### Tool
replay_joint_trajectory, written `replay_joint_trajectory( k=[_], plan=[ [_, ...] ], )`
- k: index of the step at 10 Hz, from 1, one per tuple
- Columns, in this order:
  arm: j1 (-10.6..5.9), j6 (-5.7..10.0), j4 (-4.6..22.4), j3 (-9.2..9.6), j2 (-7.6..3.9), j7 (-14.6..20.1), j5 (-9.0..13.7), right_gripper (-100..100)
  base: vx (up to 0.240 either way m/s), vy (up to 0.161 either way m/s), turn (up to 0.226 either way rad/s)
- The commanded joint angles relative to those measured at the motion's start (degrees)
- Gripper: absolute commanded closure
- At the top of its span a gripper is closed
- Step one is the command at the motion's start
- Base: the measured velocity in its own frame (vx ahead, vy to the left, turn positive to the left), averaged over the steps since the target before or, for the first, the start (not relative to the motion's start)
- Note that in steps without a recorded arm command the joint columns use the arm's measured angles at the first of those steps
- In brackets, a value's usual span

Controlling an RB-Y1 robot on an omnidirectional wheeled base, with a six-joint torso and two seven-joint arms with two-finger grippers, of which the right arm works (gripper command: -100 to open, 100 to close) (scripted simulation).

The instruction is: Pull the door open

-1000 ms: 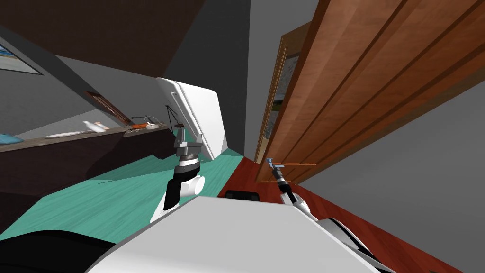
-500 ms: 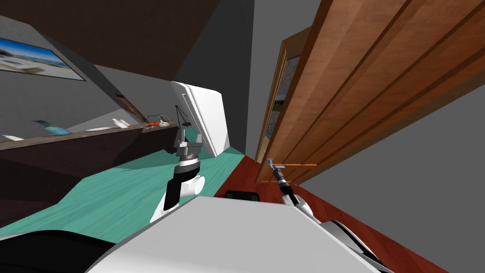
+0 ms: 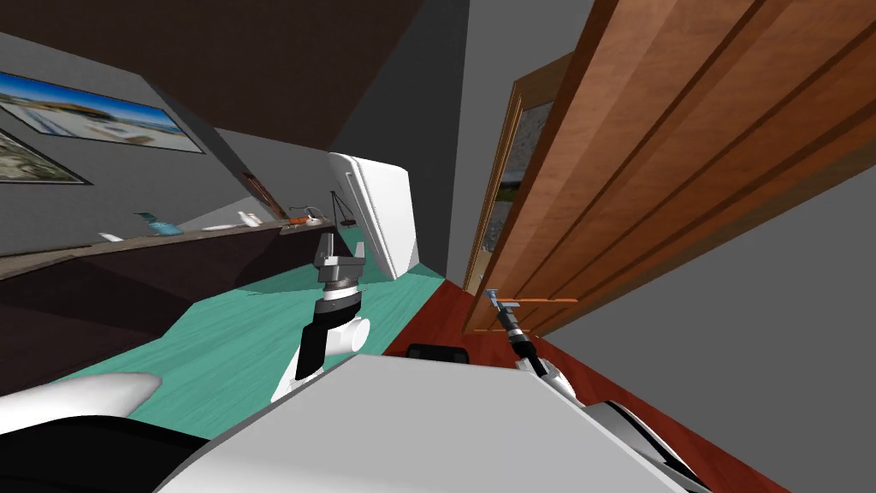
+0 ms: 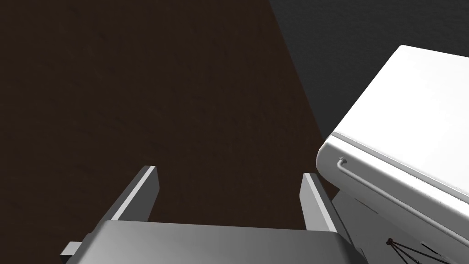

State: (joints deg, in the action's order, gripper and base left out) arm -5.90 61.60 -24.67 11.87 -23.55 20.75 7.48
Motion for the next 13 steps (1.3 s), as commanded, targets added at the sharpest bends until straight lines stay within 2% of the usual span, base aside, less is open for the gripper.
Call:
replay_joint_trajectory(
  k=[1,2,4,7,9,10,11,12,13],
  plan=[
    [1.08,2.16,0.9,0.25,-0.81,1.0,0.2,100,-0.127,-0.03,0.263],
    [1.82,3.44,1.5,0.24,-1.6,1.7,0.4,100,-0.175,-0.079,0.335],
    [1.82,3.44,1.5,0.24,-1.6,1.7,0.4,100,-0.108,-0.045,0.024],
    [3.55,6.44,2.8,0.2,-3.44,3.2,1.0,100,-0.138,-0.052,0.199],
    [3.34,6.14,2.8,0.36,-3.14,3.1,0.9,100,-0.077,-0.024,0.037],
    [4.0,7.7,3.5,0.79,-3.5,3.5,0.9,100,-0.142,-0.024,0.184],
    [4.0,7.7,3.5,0.79,-3.5,3.5,0.9,100,-0.149,-0.063,0.091],
    [4.71,8.96,3.9,1.12,-3.95,3.9,1.0,100,-0.154,-0.13,0.182],
    [4.71,8.96,3.9,1.12,-3.95,3.9,1.0,100,-0.142,-0.085,0.114]
  ],
)
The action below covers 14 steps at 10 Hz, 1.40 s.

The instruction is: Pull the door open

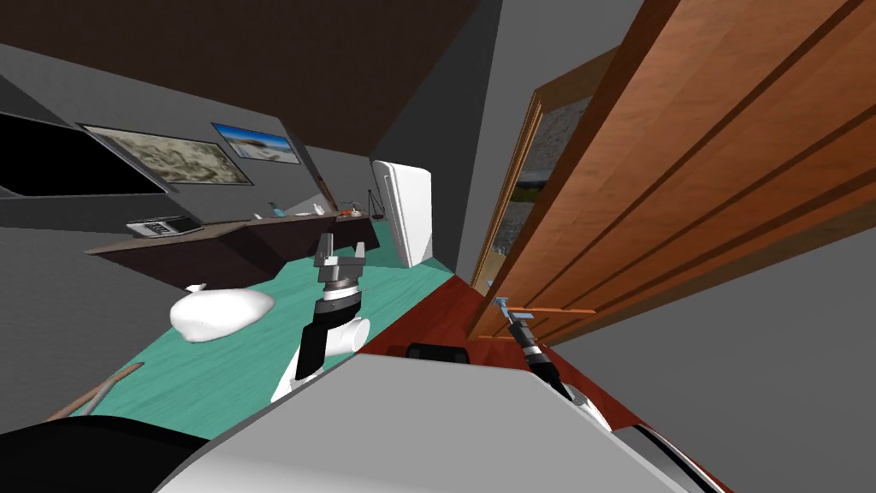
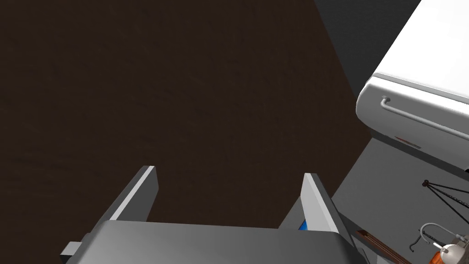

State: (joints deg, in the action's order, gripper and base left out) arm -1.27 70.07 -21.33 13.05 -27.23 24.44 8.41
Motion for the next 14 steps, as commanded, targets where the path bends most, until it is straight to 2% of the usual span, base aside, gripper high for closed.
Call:
replay_joint_trajectory(
  k=[1,3,4,5,7,10,11,14],
  plan=[
    [0.88,1.92,0.9,0.32,-0.79,0.6,0.2,100,-0.166,-0.071,0.188],
    [1.15,2.4,1.0,0.45,-0.97,0.7,0.3,100,-0.147,-0.055,0.086],
    [1.68,3.33,1.2,0.7,-1.31,1.0,0.3,100,-0.092,-0.044,0.124],
    [1.68,3.33,1.2,0.7,-1.31,1.0,0.3,100,-0.08,-0.042,0.062],
    [2.55,4.89,1.6,1.11,-1.87,1.4,0.5,100,-0.14,-0.069,0.137],
    [2.55,4.89,1.6,1.11,-1.87,1.4,0.5,100,-0.057,-0.012,0.003],
    [3.08,4.2,0.5,1.46,-1.58,1.3,0.2,100,-0.001,0.01,0.0],
    [3.4,5.21,1.2,1.72,-1.8,1.4,0.5,100,-0.117,-0.05,0.146]
  ],
)
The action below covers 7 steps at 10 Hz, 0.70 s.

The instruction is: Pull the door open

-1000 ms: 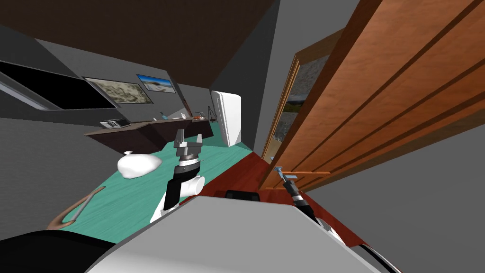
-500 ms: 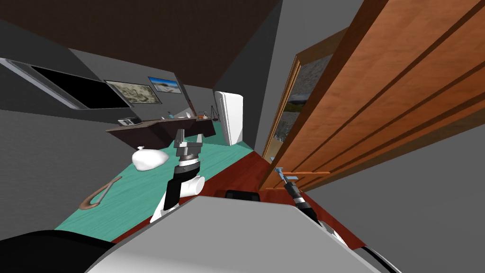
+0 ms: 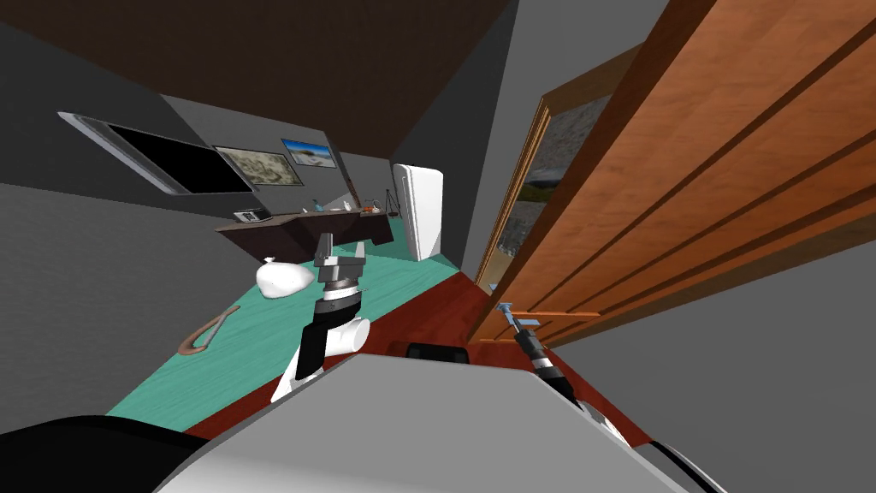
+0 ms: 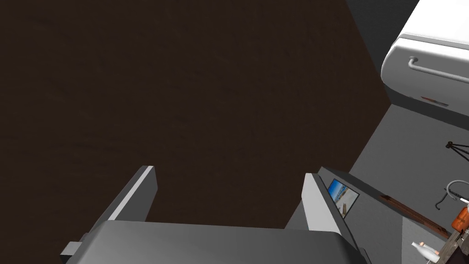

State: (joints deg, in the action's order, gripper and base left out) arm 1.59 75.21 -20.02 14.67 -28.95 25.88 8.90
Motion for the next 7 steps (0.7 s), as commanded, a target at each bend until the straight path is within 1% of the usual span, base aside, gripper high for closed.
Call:
replay_joint_trajectory(
  k=[1,2,3,4,5,6,7],
  plan=[
    [0.59,0.26,-0.1,0.15,-0.13,0.0,0.1,100,-0.167,-0.07,0.114],
    [0.59,0.26,0.0,0.15,-0.13,0.0,0.1,100,-0.112,-0.045,0.02],
    [0.59,0.26,-0.1,0.15,-0.13,0.0,0.1,100,-0.045,-0.012,-0.033],
    [0.79,0.89,0.3,0.3,-0.3,0.1,0.3,100,-0.101,-0.037,0.179],
    [0.79,0.89,0.3,0.3,-0.3,0.1,0.3,100,-0.124,-0.057,0.125],
    [0.79,0.89,0.3,0.3,-0.3,0.1,0.3,100,-0.062,-0.035,0.004],
    [1.0,1.56,0.7,0.45,-0.48,0.2,0.5,100,-0.131,-0.075,0.197]
  ],
)
